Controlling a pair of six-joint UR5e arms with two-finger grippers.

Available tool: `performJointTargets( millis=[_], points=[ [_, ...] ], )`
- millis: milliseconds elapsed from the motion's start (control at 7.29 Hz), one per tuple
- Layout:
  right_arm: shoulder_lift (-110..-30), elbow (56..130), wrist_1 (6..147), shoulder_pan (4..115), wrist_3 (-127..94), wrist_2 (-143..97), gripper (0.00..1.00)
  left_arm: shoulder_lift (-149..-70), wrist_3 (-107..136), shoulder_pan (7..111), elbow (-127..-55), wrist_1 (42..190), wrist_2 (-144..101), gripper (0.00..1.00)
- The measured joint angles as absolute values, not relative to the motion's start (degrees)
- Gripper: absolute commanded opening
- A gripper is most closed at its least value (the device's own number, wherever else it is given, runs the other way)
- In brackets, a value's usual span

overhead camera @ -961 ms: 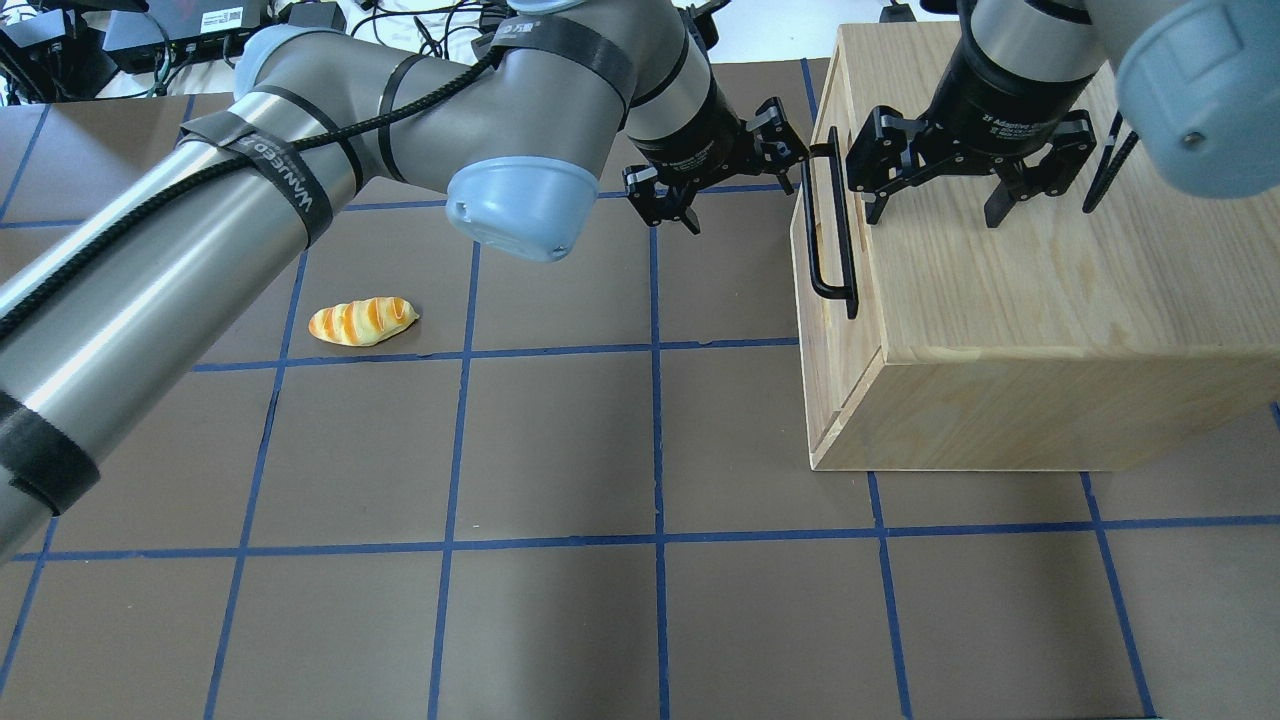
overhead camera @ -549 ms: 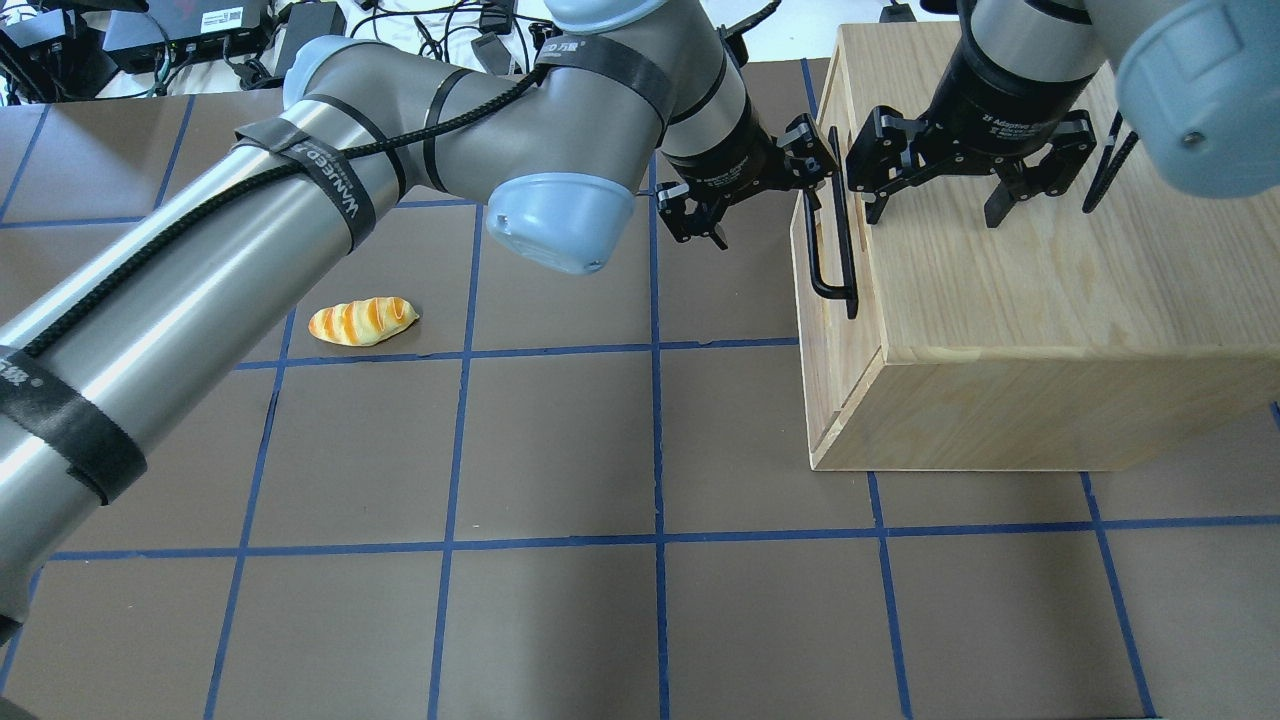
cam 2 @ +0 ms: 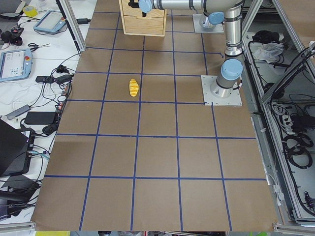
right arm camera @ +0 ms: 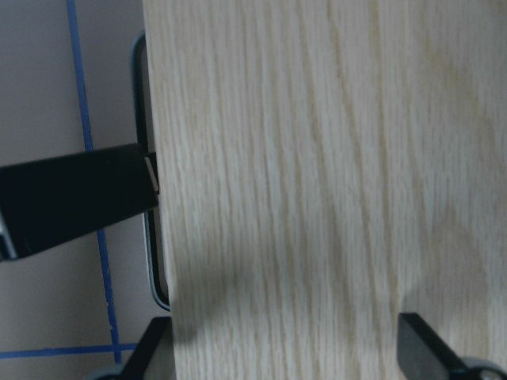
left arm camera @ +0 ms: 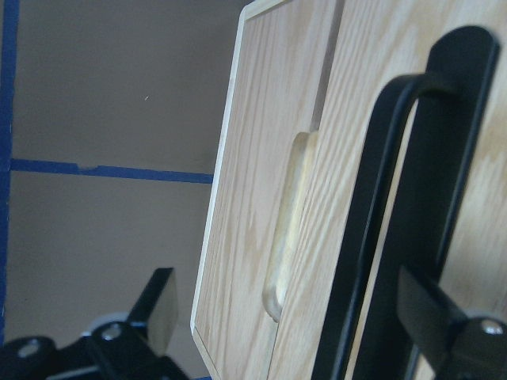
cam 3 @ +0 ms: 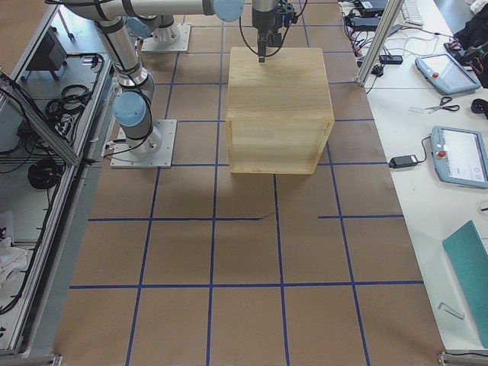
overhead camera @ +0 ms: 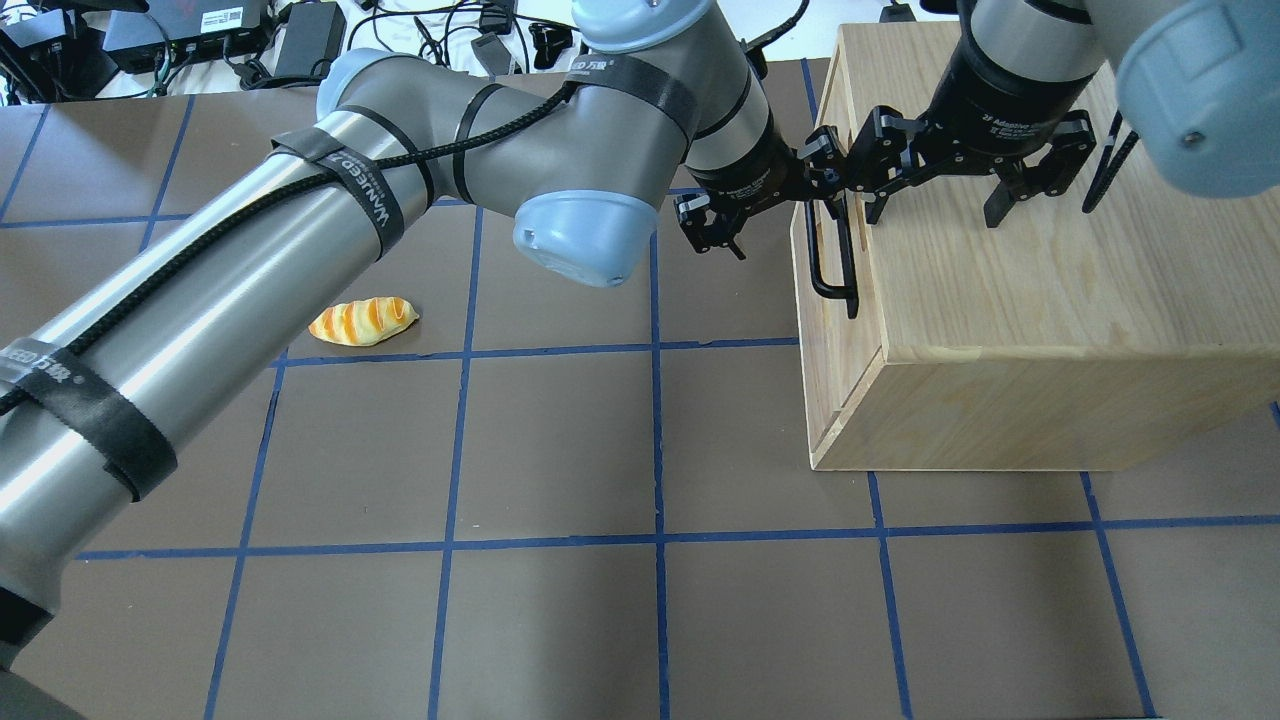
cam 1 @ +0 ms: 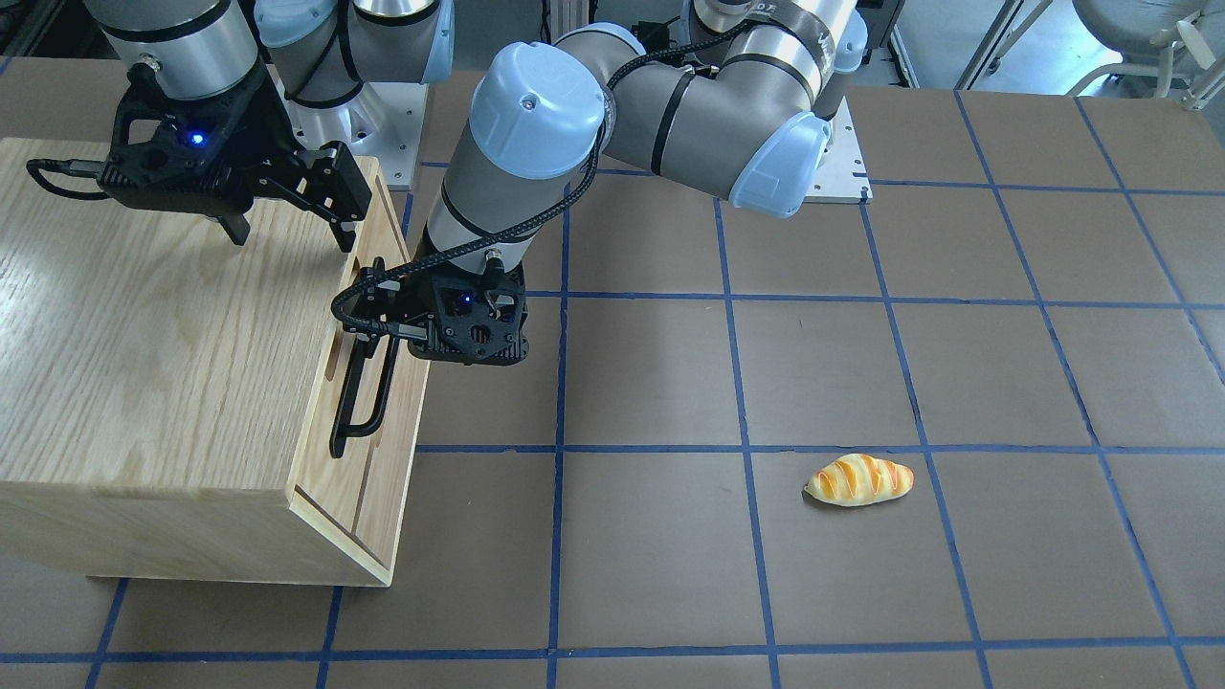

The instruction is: Open upper drawer

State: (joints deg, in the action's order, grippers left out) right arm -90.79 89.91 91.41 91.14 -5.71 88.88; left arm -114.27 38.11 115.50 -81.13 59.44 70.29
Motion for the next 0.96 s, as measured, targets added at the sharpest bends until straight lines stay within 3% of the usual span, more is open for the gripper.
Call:
performJointTargets(
  millis=[961],
  points=[
    [-90.79,89.91,91.41,91.14,-5.71,88.90,1.00,-115.21,38.94,115.58,-81.09,59.50,70.32,1.00]
  ],
)
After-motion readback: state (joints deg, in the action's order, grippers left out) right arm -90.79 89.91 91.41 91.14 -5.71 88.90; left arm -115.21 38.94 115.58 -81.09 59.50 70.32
